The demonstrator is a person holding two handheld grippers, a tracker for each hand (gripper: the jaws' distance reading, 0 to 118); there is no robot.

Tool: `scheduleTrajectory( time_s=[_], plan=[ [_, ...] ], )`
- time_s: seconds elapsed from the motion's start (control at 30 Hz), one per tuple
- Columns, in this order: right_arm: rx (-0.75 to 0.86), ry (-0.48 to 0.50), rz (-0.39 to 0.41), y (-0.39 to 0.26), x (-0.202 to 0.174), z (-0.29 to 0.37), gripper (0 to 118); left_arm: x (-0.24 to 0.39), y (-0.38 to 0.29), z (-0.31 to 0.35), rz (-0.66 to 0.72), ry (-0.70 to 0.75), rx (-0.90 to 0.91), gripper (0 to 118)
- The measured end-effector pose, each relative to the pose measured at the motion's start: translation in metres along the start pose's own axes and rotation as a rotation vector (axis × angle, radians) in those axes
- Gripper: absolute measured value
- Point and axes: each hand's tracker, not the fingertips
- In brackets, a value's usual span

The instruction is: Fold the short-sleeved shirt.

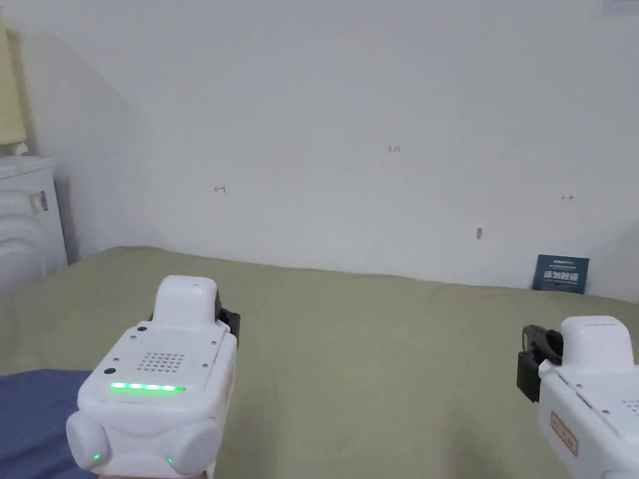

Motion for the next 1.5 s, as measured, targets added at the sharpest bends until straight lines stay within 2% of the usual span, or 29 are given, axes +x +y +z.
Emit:
scheduleTrajectory(
  time_s=[0.13, 0.23, 0.33, 0.5, 0.63, 0.73, 0.8, 0.87, 0.9, 0.93, 0.97, 1.0, 1.03, 1.07, 1.17, 1.27, 1.3, 1.4, 1.5],
  plan=[
    [0.031, 0.116, -0.003, 0.016, -0.043, -0.009, 0, -0.055, 0.008, 0.024, 0.004, 0.138, 0.004, 3],
    [0.041, 0.240, -0.016, 0.022, -0.090, -0.018, 0, -0.101, 0.006, 0.051, 0.033, 0.248, -0.006, 3],
    [0.026, 0.371, -0.029, 0.020, -0.136, -0.027, 0, -0.134, -0.002, 0.083, -0.002, 0.369, 0.000, 3],
    [-0.008, 0.498, -0.014, 0.009, -0.191, -0.036, 0, -0.173, -0.017, 0.115, 0.018, 0.458, -0.060, 3],
    [-0.037, 0.531, -0.004, -0.005, -0.202, -0.044, 0, -0.192, -0.032, 0.107, 0.038, 0.447, -0.126, 4],
    [-0.051, 0.531, 0.064, -0.020, -0.194, -0.054, 0, -0.204, -0.049, 0.073, 0.014, 0.377, -0.229, 4],
    [-0.082, 0.488, 0.109, -0.030, -0.177, -0.065, 0, -0.215, -0.056, 0.041, 0.033, 0.335, -0.289, 4],
    [-0.115, 0.436, 0.112, -0.037, -0.155, -0.077, 0, -0.232, -0.057, 0.001, 0.089, 0.257, -0.327, 4],
    [-0.137, 0.418, 0.108, -0.040, -0.143, -0.084, 0, -0.238, -0.057, -0.023, 0.099, 0.217, -0.364, 10],
    [-0.150, 0.403, 0.112, -0.042, -0.134, -0.090, 0, -0.244, -0.060, -0.045, 0.104, 0.180, -0.396, 26],
    [-0.160, 0.386, 0.126, -0.045, -0.124, -0.095, 0, -0.250, -0.062, -0.072, 0.104, 0.163, -0.457, 59],
    [-0.180, 0.369, 0.137, -0.049, -0.115, -0.100, 0, -0.254, -0.070, -0.101, 0.085, 0.144, -0.511, 109],
    [-0.199, 0.360, 0.142, -0.053, -0.106, -0.105, 0, -0.257, -0.078, -0.125, 0.082, 0.097, -0.573, 118],
    [-0.214, 0.349, 0.148, -0.058, -0.098, -0.109, 0, -0.257, -0.085, -0.143, 0.063, 0.049, -0.586, 118],
    [-0.258, 0.304, 0.143, -0.077, -0.078, -0.118, 0, -0.251, -0.117, -0.198, 0.014, 0.061, -0.709, 118],
    [-0.316, 0.282, 0.111, -0.099, -0.064, -0.127, 0, -0.242, -0.155, -0.237, 0.043, 0.028, -0.825, 118],
    [-0.346, 0.287, 0.097, -0.106, -0.062, -0.130, 0, -0.235, -0.168, -0.243, 0.052, 0.007, -0.853, 118],
    [-0.386, 0.294, 0.121, -0.125, -0.063, -0.136, 0, -0.220, -0.197, -0.262, 0.042, -0.037, -0.918, 118],
    [-0.413, 0.313, 0.099, -0.135, -0.068, -0.136, 0, -0.211, -0.223, -0.273, 0.030, 0.009, -1.010, 115]
  ],
)
